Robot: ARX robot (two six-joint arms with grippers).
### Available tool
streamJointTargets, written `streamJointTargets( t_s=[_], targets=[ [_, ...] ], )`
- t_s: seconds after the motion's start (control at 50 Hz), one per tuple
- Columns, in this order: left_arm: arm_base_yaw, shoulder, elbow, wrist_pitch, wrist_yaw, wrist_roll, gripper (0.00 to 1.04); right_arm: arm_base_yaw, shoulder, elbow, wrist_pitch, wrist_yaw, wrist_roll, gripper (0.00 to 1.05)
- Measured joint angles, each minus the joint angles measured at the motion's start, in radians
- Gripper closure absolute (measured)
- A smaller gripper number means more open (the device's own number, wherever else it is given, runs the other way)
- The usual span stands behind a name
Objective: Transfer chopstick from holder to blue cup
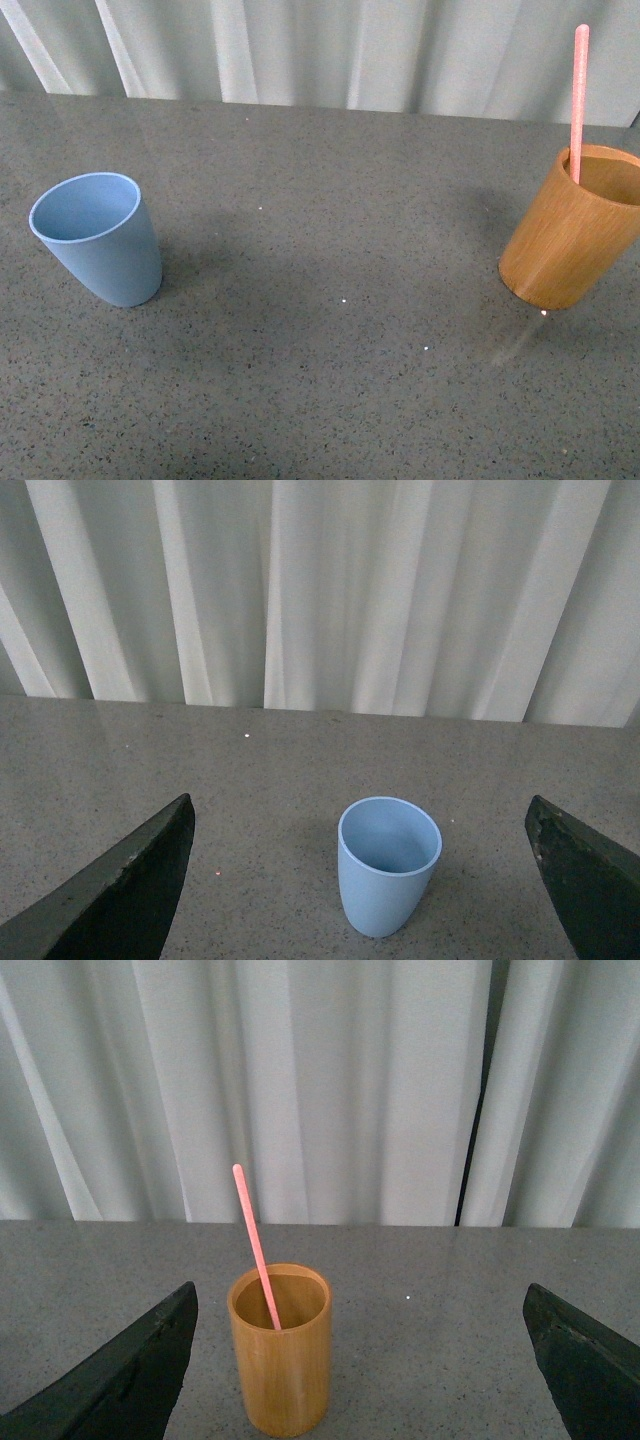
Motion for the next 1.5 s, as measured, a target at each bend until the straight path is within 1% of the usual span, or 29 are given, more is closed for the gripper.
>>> streamJointTargets(
  t_s=[1.501],
  targets=[
    [0.000,0.000,0.000,0.000,0.000,0.000,0.07,0.000,0.000,0.000,0.000,0.000,0.000,0.10]
  ],
)
